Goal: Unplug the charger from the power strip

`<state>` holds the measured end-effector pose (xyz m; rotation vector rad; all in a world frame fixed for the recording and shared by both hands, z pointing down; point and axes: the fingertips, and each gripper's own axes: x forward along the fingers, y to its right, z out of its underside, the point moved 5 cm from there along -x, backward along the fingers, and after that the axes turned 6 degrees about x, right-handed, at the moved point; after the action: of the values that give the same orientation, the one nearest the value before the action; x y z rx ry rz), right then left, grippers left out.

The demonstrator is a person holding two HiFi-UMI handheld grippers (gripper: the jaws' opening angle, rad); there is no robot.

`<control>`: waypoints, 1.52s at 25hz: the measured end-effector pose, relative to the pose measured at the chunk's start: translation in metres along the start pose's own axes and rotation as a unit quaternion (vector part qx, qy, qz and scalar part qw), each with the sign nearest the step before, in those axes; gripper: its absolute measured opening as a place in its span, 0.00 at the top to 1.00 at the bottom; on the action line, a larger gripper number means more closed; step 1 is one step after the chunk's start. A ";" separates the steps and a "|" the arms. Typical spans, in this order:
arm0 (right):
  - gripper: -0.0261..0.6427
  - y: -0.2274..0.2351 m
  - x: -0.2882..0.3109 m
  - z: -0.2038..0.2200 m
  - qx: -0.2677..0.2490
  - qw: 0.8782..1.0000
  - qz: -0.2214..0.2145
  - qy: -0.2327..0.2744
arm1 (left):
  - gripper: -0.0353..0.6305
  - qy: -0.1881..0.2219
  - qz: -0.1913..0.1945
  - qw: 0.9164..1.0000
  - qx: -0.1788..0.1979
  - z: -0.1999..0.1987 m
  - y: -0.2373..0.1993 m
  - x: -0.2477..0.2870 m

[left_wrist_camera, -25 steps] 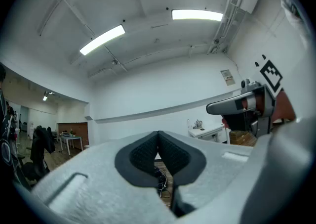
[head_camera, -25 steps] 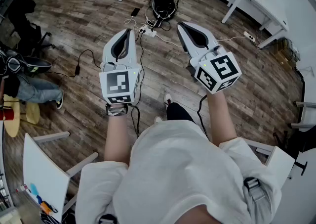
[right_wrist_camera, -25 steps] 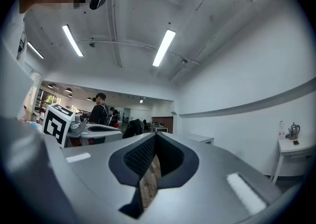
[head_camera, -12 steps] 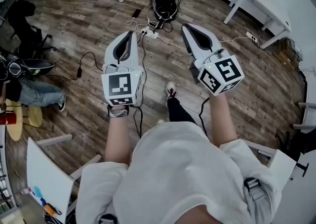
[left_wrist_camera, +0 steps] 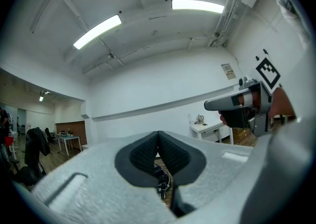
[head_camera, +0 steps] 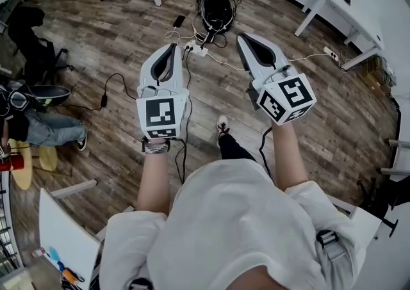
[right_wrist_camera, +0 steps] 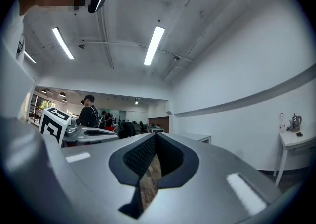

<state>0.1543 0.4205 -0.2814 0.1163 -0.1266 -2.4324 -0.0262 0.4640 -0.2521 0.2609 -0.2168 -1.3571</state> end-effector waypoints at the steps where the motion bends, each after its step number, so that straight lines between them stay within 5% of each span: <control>1: 0.96 0.008 0.007 -0.002 0.001 1.000 0.000 -0.001 | 0.94 -0.001 0.001 1.000 0.001 -0.001 -0.001 0.010; 24: 0.96 0.184 0.131 0.017 0.011 0.998 -0.027 -0.052 | 0.94 -0.060 -0.032 0.998 -0.007 0.036 -0.017 0.216; 38: 0.96 0.239 0.168 0.051 0.038 0.996 -0.033 -0.078 | 0.94 -0.085 -0.032 0.996 -0.005 0.064 -0.016 0.275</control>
<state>0.1741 0.1336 -0.2106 -0.0369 -0.2890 -2.5024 -0.0059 0.1876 -0.1953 0.1445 -0.3457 -1.4457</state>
